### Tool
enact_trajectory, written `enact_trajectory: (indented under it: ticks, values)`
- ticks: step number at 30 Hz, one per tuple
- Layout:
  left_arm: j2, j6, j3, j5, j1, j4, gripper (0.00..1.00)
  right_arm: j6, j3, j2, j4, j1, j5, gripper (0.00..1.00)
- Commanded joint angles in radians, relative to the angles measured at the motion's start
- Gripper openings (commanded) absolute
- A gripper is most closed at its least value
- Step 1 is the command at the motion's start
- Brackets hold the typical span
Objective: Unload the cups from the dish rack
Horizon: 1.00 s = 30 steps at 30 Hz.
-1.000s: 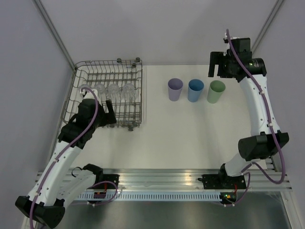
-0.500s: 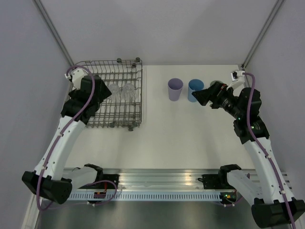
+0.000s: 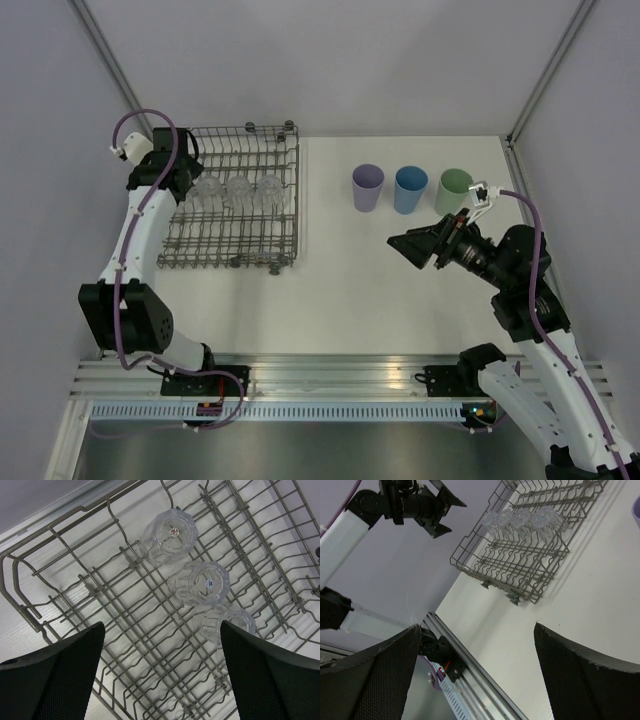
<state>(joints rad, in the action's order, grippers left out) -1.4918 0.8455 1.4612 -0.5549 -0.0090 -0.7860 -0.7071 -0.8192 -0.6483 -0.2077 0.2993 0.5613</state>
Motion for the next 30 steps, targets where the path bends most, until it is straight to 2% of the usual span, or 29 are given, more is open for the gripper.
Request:
enact_trajectory:
  ticks: [1,9,14,20,30]
  values:
    - [-0.082,0.047,0.070,0.036,0.056,0.051,1.00,0.044,0.008,0.038,-0.070,0.020,0.002,0.98]
    - [-0.290,0.024,0.134,0.090,0.129,0.099,1.00,0.052,0.020,0.065,-0.127,0.040,0.006,0.98]
    - [-0.364,-0.049,0.163,0.142,0.145,0.212,1.00,0.060,0.040,0.098,-0.136,0.038,-0.024,0.98]
    - [-0.456,-0.101,0.258,0.135,0.158,0.220,1.00,0.029,0.077,0.113,-0.098,0.040,-0.049,0.98]
    - [-0.550,-0.152,0.314,0.113,0.173,0.197,1.00,0.029,0.097,0.091,-0.070,0.040,-0.084,0.98]
